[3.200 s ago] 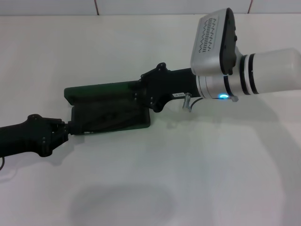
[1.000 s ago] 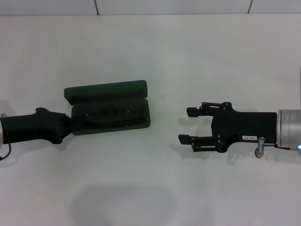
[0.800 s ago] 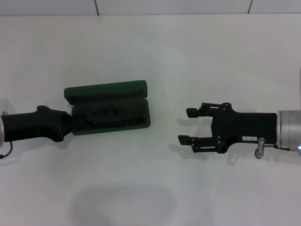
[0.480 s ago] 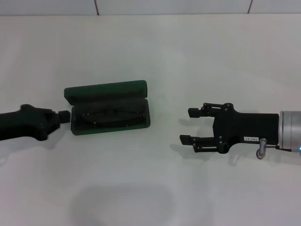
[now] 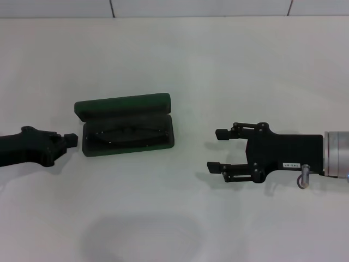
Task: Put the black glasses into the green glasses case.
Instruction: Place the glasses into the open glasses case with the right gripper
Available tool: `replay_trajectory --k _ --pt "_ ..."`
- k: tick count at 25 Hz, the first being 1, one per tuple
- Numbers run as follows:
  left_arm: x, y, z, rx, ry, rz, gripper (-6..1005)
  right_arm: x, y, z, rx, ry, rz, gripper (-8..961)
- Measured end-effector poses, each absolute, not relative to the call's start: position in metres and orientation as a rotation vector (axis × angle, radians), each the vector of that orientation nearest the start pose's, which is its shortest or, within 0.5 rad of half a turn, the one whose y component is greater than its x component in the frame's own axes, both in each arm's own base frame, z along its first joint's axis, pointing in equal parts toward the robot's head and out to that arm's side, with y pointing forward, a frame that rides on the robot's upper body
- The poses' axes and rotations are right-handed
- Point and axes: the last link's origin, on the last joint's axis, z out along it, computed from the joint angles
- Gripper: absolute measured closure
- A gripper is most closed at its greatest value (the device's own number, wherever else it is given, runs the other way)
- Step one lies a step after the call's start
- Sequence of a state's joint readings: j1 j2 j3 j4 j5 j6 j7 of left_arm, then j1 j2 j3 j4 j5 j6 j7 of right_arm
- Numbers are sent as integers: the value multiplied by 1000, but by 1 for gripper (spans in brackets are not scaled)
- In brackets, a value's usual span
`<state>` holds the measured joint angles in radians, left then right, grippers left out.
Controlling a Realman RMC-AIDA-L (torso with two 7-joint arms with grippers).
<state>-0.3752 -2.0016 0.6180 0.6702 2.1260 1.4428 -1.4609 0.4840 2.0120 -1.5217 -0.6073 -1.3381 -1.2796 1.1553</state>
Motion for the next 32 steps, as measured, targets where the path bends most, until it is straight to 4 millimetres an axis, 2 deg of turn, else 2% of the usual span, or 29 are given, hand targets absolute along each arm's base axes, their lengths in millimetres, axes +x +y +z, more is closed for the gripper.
replay_trajectory --k 32 --pt "-334 308 20 -2553 -921 -452 991 232 313 -64 -2868 306 700 208"
